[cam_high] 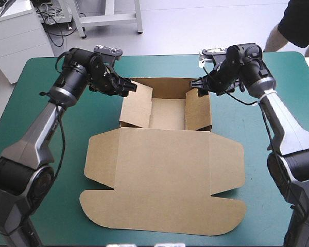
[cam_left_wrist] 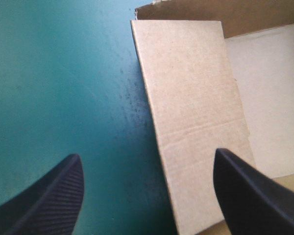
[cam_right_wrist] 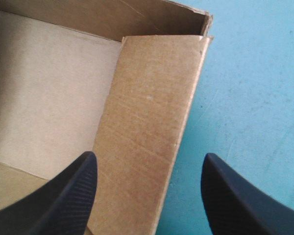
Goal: Fold the box
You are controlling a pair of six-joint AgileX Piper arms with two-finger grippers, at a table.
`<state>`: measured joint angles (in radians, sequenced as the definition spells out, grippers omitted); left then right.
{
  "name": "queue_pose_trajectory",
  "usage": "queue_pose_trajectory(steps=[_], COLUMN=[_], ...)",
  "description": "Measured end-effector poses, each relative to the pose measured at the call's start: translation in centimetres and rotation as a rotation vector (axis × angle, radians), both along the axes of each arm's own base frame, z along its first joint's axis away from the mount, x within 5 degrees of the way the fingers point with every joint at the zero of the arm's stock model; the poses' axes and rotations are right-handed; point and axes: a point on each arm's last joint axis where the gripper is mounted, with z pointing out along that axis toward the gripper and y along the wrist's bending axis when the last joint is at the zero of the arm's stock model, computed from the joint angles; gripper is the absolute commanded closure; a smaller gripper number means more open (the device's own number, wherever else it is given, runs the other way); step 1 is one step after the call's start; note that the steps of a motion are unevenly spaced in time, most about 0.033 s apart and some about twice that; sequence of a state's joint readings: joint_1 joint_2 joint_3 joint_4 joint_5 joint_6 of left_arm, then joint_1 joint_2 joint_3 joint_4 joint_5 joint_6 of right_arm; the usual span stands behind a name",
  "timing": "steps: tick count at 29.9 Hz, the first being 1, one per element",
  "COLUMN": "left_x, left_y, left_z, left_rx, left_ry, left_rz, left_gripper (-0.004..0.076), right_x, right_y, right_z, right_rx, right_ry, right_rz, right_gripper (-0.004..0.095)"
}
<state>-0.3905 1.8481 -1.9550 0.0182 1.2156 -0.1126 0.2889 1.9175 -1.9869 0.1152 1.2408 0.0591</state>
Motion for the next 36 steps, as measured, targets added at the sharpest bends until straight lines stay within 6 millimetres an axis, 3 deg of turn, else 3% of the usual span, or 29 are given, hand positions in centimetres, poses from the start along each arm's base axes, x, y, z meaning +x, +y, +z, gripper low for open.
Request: queue_pose_trajectory(steps=[10, 16, 23, 27, 36], left_x=[-6.4, -10.4, -15.7, -20.0, -26.3], left_y=[2.6, 4.4, 7.0, 8.7, 11.3], left_z=[8.1, 11.0, 10.2, 9.2, 5.8], left_rx=[-0.041, -0.044, -0.002, -0.003, -0.006], left_ry=[-0.179, -0.273, -0.267, -0.271, -0.270], left_rz=[-0.041, -0.056, -0.043, -0.043, -0.040], left_gripper=[0.0219, 0.0220, 0.0220, 0.0220, 0.0219], right_x=[-3.6, -4.6, -4.4, -4.4, -4.0], right_y=[-1.0, -1.3, -1.4, -1.6, -1.4], right_z=[5.7, 6.4, 3.9, 3.6, 3.1], right_rx=[0.049, 0.053, 0.007, -0.013, -0.015], right_ry=[-0.128, -0.142, -0.064, -0.059, -0.048], right_rz=[0.003, 0.003, -0.002, -0.005, -0.005], right_gripper=[0.0331, 0.0332, 0.0331, 0.0331, 0.0330])
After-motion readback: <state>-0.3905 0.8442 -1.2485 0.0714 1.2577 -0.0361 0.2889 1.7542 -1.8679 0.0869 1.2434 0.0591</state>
